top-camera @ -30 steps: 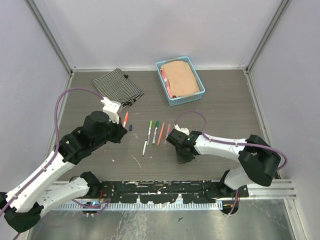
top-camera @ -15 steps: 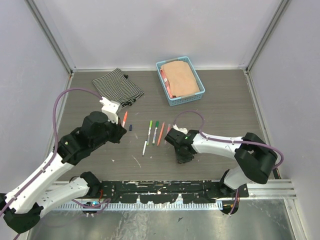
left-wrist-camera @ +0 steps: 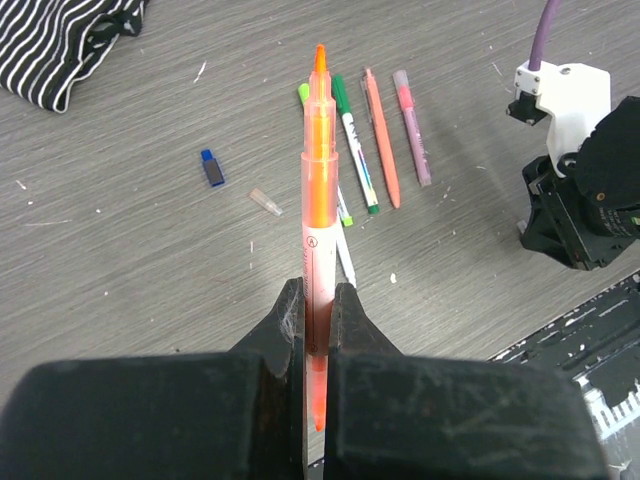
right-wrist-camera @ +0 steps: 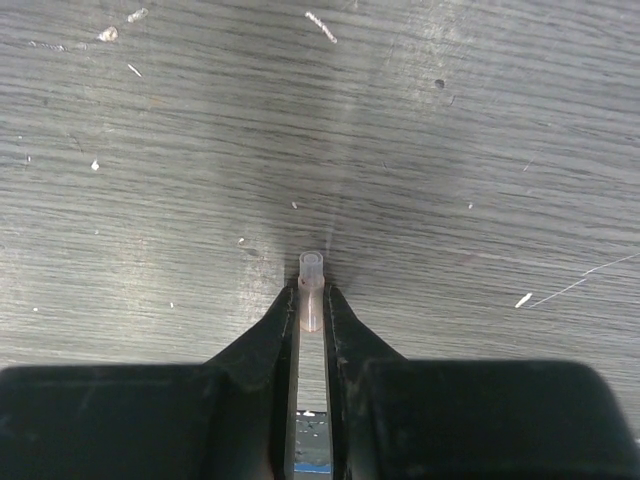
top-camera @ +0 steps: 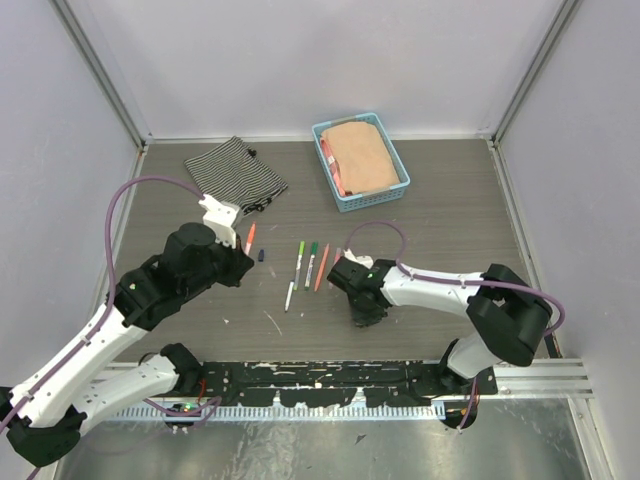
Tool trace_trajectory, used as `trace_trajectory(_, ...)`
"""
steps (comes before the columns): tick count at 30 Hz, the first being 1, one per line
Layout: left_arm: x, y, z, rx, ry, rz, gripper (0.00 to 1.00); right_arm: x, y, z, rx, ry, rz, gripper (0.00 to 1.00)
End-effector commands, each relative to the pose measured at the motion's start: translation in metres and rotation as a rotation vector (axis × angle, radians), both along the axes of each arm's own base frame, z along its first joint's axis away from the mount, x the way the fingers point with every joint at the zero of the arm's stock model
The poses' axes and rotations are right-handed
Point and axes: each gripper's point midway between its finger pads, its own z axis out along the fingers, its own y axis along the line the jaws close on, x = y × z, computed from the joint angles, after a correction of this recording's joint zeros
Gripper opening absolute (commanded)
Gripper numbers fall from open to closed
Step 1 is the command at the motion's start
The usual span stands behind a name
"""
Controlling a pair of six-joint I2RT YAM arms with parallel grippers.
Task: Insert the pens into the pen caps
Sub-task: Insert the pen cap onto the pen.
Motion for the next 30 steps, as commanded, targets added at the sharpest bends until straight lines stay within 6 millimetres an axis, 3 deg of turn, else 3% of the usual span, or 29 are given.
trace_trajectory(1,-0.001,-0.013,0.016,-0.087,-0.027,-0.039,0.02,0.02,0.003,0.014,0.019,-0.11,-0.022,0.11)
trace_trajectory(5,-0.002,-0.028,0.021,-0.15,-0.031,-0.085,0.0,0.044,0.024,0.059,0.17,-0.268,-0.022,0.11)
trace_trajectory(9,0.0,-0.045,0.027,-0.217,-0.036,-0.132,0.0,0.069,0.048,0.126,0.382,-0.463,-0.044,0.11)
trace_trajectory(15,0.005,-0.066,0.04,-0.297,-0.06,-0.183,0.0,0.088,0.069,0.219,0.672,-0.71,-0.05,0.11)
trace_trajectory(24,0.001,-0.099,0.069,-0.456,-0.11,-0.284,0.0,0.095,0.075,0.335,0.966,-0.979,-0.044,0.13)
trace_trajectory(30,-0.008,-0.112,0.081,-0.512,-0.122,-0.36,0.0,0.09,0.064,0.384,1.09,-1.088,-0.062,0.14)
